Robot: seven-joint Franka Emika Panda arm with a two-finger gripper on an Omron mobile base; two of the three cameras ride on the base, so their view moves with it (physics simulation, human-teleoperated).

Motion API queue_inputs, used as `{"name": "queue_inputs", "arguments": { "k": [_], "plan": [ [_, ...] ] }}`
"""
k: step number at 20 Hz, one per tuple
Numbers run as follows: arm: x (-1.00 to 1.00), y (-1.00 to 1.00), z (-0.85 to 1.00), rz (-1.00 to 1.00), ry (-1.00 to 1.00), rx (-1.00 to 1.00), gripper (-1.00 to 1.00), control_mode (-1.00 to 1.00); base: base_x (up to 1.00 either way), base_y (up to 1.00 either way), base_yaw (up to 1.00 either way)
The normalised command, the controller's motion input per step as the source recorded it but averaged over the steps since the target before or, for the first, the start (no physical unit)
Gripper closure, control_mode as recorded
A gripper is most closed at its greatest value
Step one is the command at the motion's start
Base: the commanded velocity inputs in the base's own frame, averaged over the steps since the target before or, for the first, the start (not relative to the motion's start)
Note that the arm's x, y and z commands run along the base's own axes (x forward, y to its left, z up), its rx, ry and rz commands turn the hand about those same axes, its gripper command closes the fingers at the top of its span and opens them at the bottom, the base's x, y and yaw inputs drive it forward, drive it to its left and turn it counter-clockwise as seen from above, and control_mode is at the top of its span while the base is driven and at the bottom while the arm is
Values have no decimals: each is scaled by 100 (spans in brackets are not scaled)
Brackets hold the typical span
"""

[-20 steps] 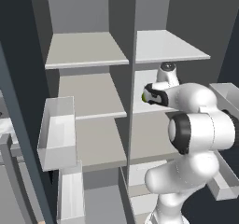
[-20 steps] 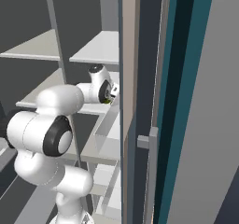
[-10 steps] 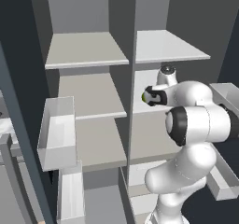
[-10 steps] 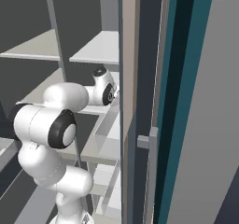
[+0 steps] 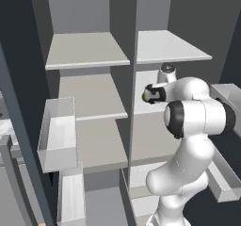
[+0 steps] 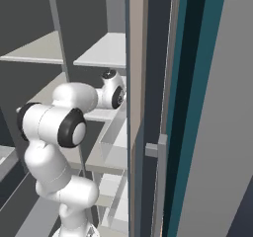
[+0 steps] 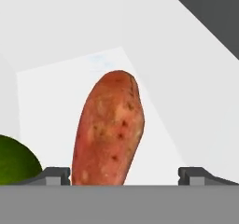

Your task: Take the lime and sweet potato from the fridge shelf and place them in the freezer drawer to begin freezing them.

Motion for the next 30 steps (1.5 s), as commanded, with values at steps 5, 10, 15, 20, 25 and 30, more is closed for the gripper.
{"name": "queue_inputs", "arguments": {
  "k": [5, 10, 15, 20, 25, 30],
  "plan": [
    [25, 0, -13, 0, 0, 0, -100, -100, 0, 0, 0],
    [5, 0, -35, 0, 0, 0, -100, -100, 0, 0, 0],
    [0, 0, -49, 0, 0, 0, -100, -100, 0, 0, 0],
    [-1, 0, -52, 0, 0, 0, -100, -100, 0, 0, 0],
    [0, 0, -52, 0, 0, 0, -100, -100, 0, 0, 0],
    [-22, 0, -85, 0, 0, -1, 100, -100, 0, 0, 0]
  ]
}}
